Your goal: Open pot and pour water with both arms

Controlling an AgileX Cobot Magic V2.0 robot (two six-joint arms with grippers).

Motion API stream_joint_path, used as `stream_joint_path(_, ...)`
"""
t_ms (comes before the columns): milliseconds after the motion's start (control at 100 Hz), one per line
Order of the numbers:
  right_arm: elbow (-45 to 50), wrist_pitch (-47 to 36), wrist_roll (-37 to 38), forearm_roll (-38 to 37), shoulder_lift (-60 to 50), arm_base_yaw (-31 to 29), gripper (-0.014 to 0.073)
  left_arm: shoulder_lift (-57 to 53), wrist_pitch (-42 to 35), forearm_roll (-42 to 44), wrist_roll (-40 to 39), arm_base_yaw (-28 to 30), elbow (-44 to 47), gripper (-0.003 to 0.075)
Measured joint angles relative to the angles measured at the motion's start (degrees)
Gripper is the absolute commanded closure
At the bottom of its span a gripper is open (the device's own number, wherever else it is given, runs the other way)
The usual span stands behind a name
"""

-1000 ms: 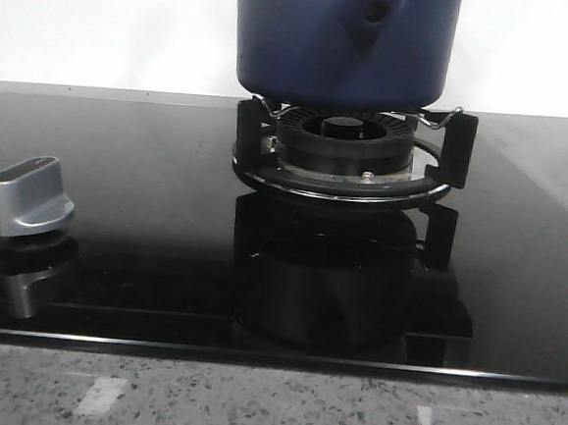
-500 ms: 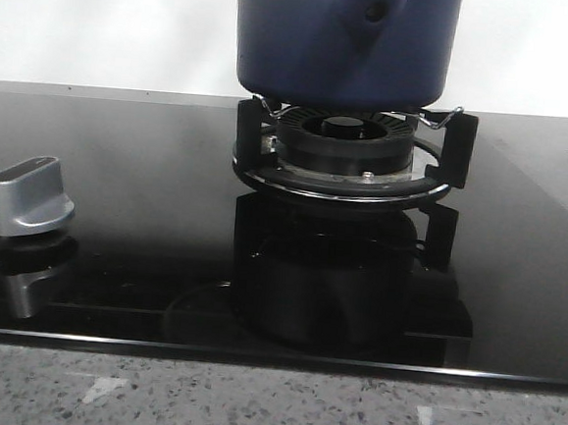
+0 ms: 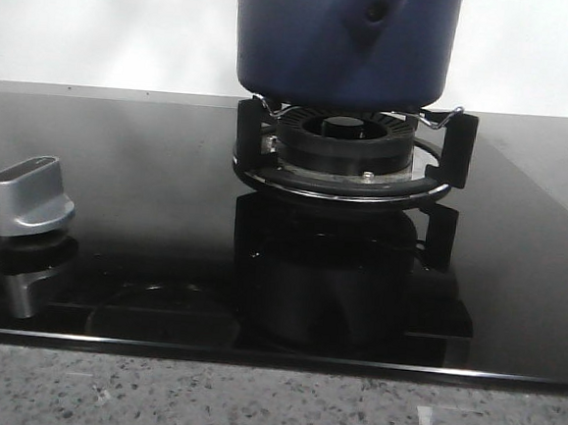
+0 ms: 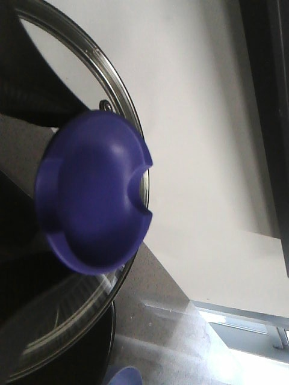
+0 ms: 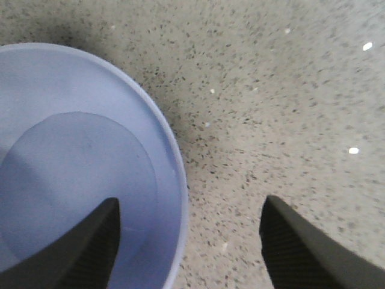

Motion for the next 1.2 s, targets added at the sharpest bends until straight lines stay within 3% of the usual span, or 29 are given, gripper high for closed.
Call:
stream_joint_path(150, 0.00, -1.30, -1.83, 2.97, 4.60, -0.94, 0.0162, 0.00, 0.72, 0.00, -0.21, 0.84, -0.10, 0.0478)
stream_joint_path(230, 0.00, -2.29, -2.49, 4.19, 6.50, -0.93, 0.0230, 0.00, 0.76, 0.00, -0.21, 0.93, -0.10, 0.0478)
stream_joint_path(480, 0.00, -3.95, -3.27, 5.25, 8.35, -0.93, 0.0664, 0.00, 1.53, 0.00, -0.21, 0.93, -0.10, 0.0478)
stream_joint_path(820, -2.18, -1.35, -3.62, 5.85, 8.35, -0.93, 0.0659, 0.00, 1.56, 0.00, -0.21, 0.93, -0.12, 0.0478)
stream_joint_path(1201, -20.41, 12.29, -3.75, 5.85, 8.87, 5.47, 0.0650, 0.00, 1.56, 0.00, -0.21, 0.93, -0.12, 0.0478)
